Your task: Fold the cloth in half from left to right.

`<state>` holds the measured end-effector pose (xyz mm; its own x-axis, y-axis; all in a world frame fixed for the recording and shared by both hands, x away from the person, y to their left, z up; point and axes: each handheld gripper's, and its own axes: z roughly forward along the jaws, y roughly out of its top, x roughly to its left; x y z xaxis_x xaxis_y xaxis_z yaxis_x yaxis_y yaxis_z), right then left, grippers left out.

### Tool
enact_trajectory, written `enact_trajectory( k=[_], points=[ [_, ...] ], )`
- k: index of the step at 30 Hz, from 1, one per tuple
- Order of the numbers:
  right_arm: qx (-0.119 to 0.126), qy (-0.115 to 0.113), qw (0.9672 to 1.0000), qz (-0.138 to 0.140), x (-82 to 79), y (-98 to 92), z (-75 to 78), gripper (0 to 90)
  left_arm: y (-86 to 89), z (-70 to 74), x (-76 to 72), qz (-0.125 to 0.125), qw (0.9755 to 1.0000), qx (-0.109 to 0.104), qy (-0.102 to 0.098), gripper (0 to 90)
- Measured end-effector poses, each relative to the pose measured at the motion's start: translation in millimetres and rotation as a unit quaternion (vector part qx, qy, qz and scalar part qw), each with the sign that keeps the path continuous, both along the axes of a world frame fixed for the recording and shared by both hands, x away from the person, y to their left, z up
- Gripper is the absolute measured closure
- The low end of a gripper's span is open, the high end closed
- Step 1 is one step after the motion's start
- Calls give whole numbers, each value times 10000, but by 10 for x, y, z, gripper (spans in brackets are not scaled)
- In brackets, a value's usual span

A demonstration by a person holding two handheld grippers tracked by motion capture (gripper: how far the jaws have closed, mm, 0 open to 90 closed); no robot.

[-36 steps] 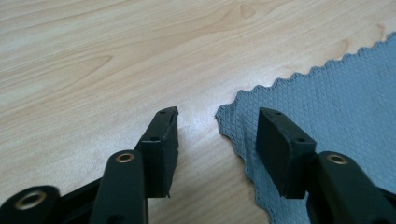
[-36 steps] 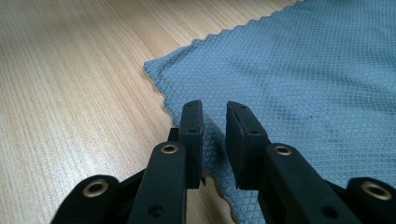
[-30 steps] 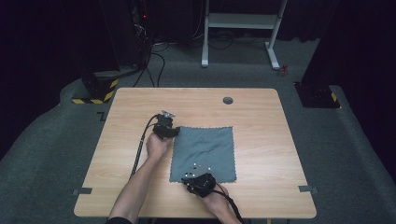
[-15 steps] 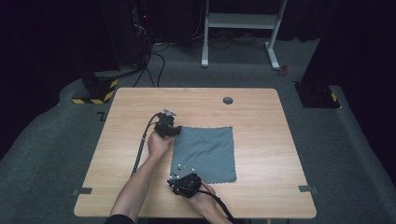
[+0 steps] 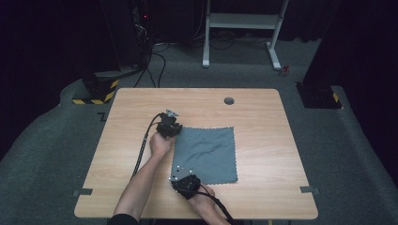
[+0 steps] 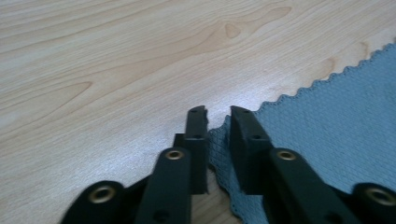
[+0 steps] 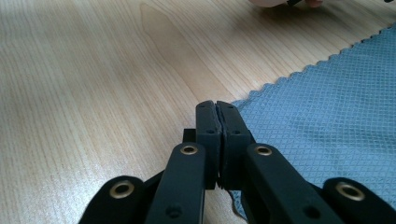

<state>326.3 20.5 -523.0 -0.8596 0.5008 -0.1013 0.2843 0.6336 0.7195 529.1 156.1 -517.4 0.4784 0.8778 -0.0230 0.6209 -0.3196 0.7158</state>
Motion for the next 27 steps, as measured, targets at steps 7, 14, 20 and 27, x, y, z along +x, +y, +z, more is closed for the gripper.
enact_trajectory(
  k=[7,14,20,27],
  points=[
    [61,28,10000,-43,-7,-7,13,900,17,2,21,41,9997,-213,134,893],
    [226,-47,9997,-66,-30,-68,90,900,73,48,29,34,9994,-305,187,896],
    [283,-91,9996,-21,-51,-56,153,900,122,112,11,-20,9995,-295,149,896],
    [285,-94,9995,65,-55,-6,227,900,217,179,-6,-71,9995,-276,155,896]
  ],
)
